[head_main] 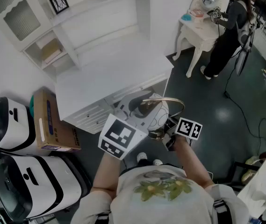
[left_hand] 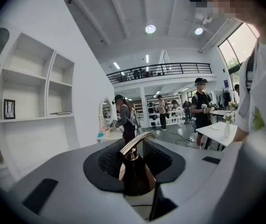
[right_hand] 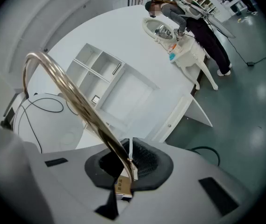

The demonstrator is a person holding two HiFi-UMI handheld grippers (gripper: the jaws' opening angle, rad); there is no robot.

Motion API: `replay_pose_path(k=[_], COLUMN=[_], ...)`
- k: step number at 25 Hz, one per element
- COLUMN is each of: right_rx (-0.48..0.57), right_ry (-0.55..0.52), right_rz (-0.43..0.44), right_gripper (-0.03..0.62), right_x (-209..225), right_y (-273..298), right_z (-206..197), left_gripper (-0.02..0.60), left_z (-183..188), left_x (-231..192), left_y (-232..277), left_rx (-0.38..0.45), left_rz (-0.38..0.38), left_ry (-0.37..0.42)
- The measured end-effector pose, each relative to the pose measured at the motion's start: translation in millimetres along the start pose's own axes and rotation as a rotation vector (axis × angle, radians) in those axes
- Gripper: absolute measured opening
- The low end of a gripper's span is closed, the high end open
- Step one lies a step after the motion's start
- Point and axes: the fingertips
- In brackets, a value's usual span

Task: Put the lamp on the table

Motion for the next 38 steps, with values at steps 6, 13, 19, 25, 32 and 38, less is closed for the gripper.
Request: replay_pose_path(k=[6, 13, 19, 25, 32, 38], right_rx=[0.015, 0.053, 0.083, 0.081, 0.040, 0.017], right_ry=[0.010, 0.018, 0.008, 0.014, 0.032, 0.045], right_rz=[-0.001, -0.001, -0.015, -0.001, 0.003, 0.004], right_gripper=[0.044, 0.044, 0.044, 0.044, 0.044, 0.044], right_x=[-3.8, -10.1, -11.9, -9.5, -0.3, 8.8], right_y=[12.3, 35.0, 50.4, 62.5, 86.9, 112.6], right_z=[-2.4, -1.5, 2.2, 4.5, 9.8, 27.3], left_gripper=[0.143, 0.143, 0.141, 0.141, 0.141, 0.140], left_z=[-3.2, -6.4, -11.4, -15.7, -25.6, -28.8], left_x=[-10.7, -30.1, -45.6, -57.7, -81.9, -108.3], left_y=[-4.2, -8.9, -10.7, -5.1, 12.2, 35.2], left_rx=[-0.003, 0.008, 0.009, 0.006, -0.013, -0.032], left_rz=[-0.009, -0.042, -0.066, -0.070, -0.059, -0.052], left_ry=[0.012, 0.040, 0.040, 0.035, 0.020, 0.011])
Point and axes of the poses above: the fingertips, and each gripper's own axes: y forward along the fingers, x to its right, z out of its top, and after that the axes turned 1 degree about x, right-handed
